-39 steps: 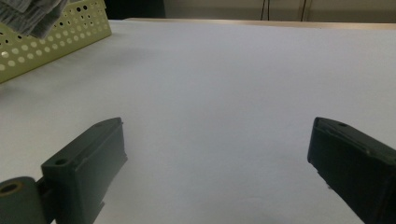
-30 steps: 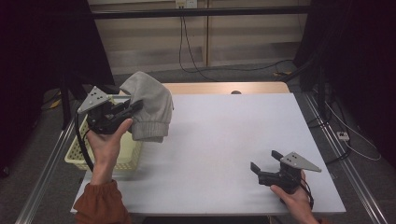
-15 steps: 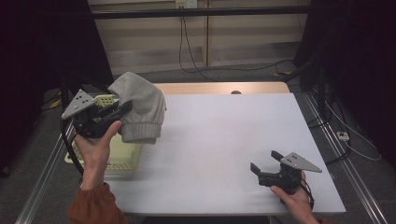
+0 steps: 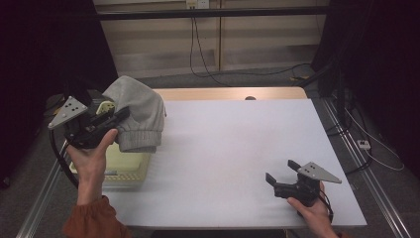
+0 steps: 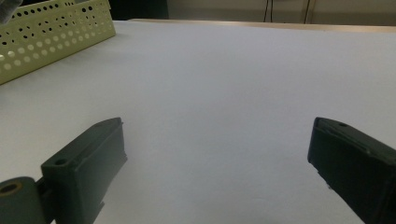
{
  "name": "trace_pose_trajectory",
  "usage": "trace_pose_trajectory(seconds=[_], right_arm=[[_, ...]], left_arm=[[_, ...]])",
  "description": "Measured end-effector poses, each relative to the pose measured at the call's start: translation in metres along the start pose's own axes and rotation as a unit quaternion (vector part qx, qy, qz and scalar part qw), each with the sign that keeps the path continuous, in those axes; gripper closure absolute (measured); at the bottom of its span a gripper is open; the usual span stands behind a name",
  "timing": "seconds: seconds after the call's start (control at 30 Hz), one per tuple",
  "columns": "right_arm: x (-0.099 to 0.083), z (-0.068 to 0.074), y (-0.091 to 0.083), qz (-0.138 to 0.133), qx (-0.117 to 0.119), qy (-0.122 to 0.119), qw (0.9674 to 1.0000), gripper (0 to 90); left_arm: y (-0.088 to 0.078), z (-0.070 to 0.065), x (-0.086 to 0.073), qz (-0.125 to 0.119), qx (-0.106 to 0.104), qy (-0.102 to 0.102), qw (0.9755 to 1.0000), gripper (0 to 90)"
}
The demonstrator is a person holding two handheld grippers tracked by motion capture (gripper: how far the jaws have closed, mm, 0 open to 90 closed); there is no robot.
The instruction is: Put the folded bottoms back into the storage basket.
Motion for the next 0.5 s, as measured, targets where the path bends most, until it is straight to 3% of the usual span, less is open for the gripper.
trace_pose_trajectory(seconds=[0.17,0.5], right_arm=[[0.000,0.000,0.000,0.000,0.001,0.001,1.0000,3.7],[0.000,0.000,0.000,0.001,0.000,0.001,1.0000,3.8]], left_arm=[[-0.008,0.005,0.003,-0.004,0.015,0.012,0.9998,76.6],[-0.018,0.019,0.004,-0.011,0.031,0.000,0.9995,76.7]])
Point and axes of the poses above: each handheld gripper's, and its own axes: y roughly forward along the jaws, x roughly out of its top, z roughly to its left, the point moved 5 cm from there along y, roughly forward along the jaws, and after that the axes turned 9 degrees about x, right-handed, at the moved point
